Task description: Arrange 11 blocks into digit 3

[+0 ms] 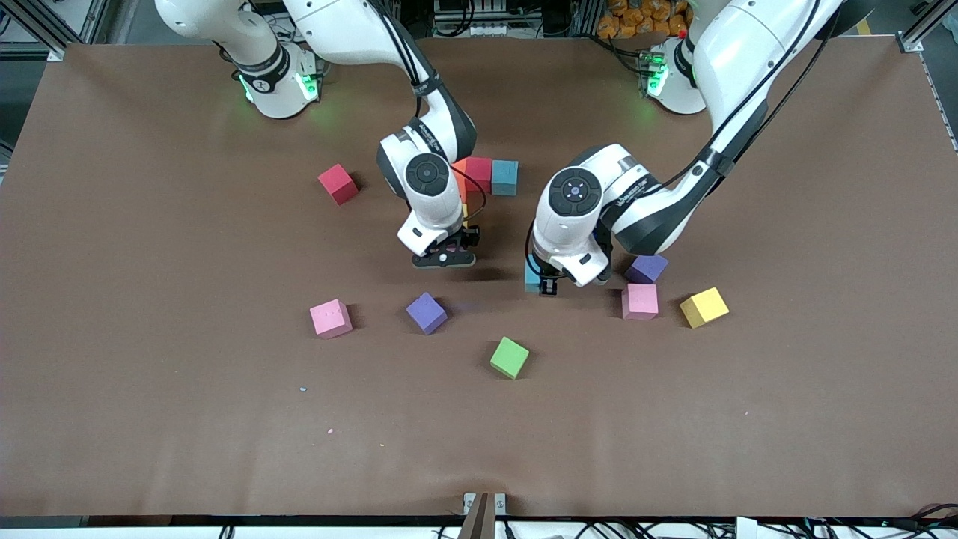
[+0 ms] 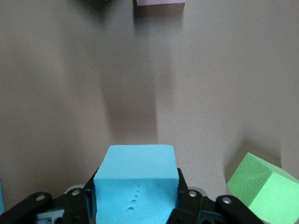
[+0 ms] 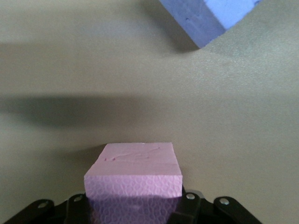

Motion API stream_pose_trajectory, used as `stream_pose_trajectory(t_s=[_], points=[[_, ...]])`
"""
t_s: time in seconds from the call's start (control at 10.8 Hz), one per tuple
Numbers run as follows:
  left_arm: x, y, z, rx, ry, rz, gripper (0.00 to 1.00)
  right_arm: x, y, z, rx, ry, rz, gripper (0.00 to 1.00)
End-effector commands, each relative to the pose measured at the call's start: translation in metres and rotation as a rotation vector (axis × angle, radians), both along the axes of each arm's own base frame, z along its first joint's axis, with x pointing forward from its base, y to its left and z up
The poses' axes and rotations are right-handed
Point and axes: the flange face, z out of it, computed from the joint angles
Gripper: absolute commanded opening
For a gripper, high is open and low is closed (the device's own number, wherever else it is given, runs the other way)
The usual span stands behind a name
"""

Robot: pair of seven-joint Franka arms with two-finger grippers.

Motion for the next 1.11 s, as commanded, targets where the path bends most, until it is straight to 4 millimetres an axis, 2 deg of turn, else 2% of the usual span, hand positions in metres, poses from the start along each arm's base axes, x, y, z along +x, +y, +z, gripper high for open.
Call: stream_pose_trajectory(t_s=[0.0,0.28,0.56,1.02], points=[[-0.004,-0.001,0.003,-0.001,-0.003,0.015,0.00,-0.006,0.008,-0.005,0.006,0.001,-0.010,0.37],[-0.006,-0.003,0.001,-0.001,0.001,0.030,0.00,-0.007,0.006,-0.007,-0.004,0.010,-0.007,0.37],[-0.010,-0.007,-0.011,-0.011,0.002,0.020,0.00,-0.005,0.002,-0.008,-0.007,0.013,-0.012,0.37],[-0.016,-0.003,-0.015,-0.028,-0.009,0.059,0.00,0.000,-0.002,-0.006,-0.008,0.009,-0.014,0.37]])
